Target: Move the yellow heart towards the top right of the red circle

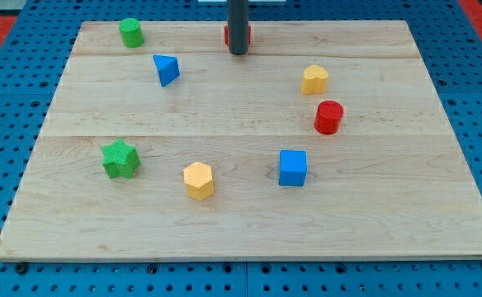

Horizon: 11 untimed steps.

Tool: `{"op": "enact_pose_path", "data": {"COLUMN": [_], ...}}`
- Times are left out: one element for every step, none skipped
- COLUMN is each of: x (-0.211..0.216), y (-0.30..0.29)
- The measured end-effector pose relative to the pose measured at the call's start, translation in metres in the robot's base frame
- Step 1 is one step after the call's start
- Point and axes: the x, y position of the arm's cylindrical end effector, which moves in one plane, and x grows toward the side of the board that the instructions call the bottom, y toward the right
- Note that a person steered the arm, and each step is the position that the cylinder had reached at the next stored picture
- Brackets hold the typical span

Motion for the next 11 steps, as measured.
{"op": "enact_pose_path", "data": {"x": [0.021, 0.040, 0.075, 0.089, 0.089, 0.089, 0.118, 0.101, 0.053, 0.046, 0.087], "y": [0.010, 0.010, 0.046, 0.062, 0.081, 0.085, 0.084, 0.086, 0.104, 0.140, 0.143]}}
